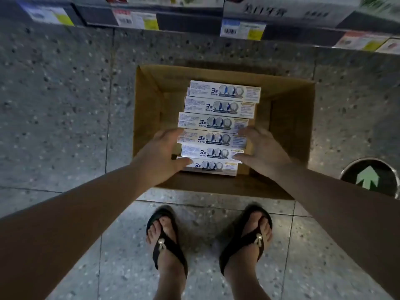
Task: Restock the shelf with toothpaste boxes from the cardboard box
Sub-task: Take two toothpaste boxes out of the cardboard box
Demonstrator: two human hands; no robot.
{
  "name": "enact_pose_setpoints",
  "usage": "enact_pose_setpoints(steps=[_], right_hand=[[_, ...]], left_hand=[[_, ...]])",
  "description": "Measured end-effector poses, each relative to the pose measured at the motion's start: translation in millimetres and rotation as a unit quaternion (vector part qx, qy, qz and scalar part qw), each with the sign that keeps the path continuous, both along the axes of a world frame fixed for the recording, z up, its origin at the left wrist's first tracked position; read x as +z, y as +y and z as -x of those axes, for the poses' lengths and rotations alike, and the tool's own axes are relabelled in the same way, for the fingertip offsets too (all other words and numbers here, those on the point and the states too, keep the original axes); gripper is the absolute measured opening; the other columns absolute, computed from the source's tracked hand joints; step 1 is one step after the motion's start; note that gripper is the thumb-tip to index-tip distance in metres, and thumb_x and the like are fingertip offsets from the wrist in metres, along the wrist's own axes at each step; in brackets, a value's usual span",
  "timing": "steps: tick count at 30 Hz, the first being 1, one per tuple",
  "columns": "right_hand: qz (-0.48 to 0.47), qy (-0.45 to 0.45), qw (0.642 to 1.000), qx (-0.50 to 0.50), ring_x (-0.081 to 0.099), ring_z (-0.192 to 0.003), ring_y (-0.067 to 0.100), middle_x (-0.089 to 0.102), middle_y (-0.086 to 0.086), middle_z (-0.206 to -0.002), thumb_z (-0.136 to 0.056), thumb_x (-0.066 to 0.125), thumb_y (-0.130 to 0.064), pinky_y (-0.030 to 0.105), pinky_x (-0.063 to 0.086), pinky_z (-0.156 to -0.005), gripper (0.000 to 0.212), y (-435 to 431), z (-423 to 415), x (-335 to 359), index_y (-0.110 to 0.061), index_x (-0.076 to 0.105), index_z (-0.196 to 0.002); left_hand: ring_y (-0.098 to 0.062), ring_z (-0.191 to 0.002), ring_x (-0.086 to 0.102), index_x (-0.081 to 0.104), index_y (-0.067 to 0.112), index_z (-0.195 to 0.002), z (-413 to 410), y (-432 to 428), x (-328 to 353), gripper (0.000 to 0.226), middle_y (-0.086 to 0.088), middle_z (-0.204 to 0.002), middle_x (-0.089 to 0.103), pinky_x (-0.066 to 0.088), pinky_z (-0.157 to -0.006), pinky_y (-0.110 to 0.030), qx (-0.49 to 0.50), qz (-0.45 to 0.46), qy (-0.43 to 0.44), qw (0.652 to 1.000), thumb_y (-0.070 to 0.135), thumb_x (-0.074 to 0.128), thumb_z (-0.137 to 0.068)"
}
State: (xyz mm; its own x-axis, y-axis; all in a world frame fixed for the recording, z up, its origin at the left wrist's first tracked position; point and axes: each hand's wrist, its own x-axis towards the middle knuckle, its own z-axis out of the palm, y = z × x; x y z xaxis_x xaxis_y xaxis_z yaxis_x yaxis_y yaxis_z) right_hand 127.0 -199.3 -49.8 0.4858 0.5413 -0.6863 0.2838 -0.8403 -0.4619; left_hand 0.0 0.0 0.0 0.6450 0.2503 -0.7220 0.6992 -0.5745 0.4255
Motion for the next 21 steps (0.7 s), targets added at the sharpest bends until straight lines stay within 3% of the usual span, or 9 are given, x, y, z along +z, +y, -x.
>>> enact_pose_setpoints(steps=[6,13,16,18,21], right_hand=[[-0.033,-0.127,0.990,0.057,0.041,-0.125,0.033,0.042,0.010,-0.137,-0.076,0.072,-0.029,0.047,0.039,-0.103,0.062,-6.7,14.8,-35.8,-0.014,0.046,-0.130],[-0.032,-0.234,0.969,0.073,0.054,-0.105,0.039,0.058,0.015,-0.116,-0.066,0.079,-0.028,0.047,0.045,-0.085,0.057,0.4,24.5,-48.0,-0.010,0.059,-0.116],[-0.046,-0.209,0.975,0.058,0.054,-0.105,0.039,0.058,0.016,-0.116,-0.067,0.078,-0.021,0.048,0.049,-0.082,0.051,0.0,23.4,-46.1,-0.008,0.060,-0.114],[-0.074,-0.162,0.984,0.022,0.050,-0.116,0.037,0.054,0.015,-0.126,-0.074,0.073,-0.018,0.046,0.050,-0.088,0.049,-4.2,20.4,-39.8,-0.007,0.057,-0.120],[-0.094,-0.102,0.989,-0.044,0.049,-0.120,0.028,0.051,0.012,-0.129,-0.081,0.067,-0.019,0.031,0.044,-0.094,0.050,-22.3,16.7,-19.1,-0.010,0.049,-0.127]], left_hand=[[-0.023,-0.131,0.037,0.022,0.025,-0.144,-10.3,11.3,-29.2,0.083,-0.006,-0.148,0.029,0.030,-0.107,-0.033,-0.004,-0.005,-0.011,1.000,0.026,0.071,-0.077],[-0.026,-0.123,0.046,0.030,0.022,-0.141,-14.6,19.4,-44.6,0.062,-0.007,-0.145,0.035,0.038,-0.103,-0.035,-0.003,-0.037,-0.050,0.998,0.024,0.060,-0.086],[-0.025,-0.123,0.047,0.032,0.024,-0.140,-17.2,22.9,-47.6,0.061,-0.006,-0.145,0.034,0.040,-0.104,-0.036,0.007,-0.048,-0.057,0.997,0.024,0.060,-0.086],[-0.024,-0.119,0.049,0.033,0.026,-0.139,-19.8,24.7,-46.9,0.059,-0.004,-0.145,0.033,0.041,-0.099,-0.033,0.004,-0.068,-0.055,0.996,0.024,0.059,-0.087],[-0.027,-0.117,0.049,0.032,0.026,-0.139,-24.6,27.5,-45.0,0.058,-0.004,-0.146,0.031,0.044,-0.099,-0.038,-0.008,-0.096,-0.050,0.994,0.022,0.057,-0.087]])
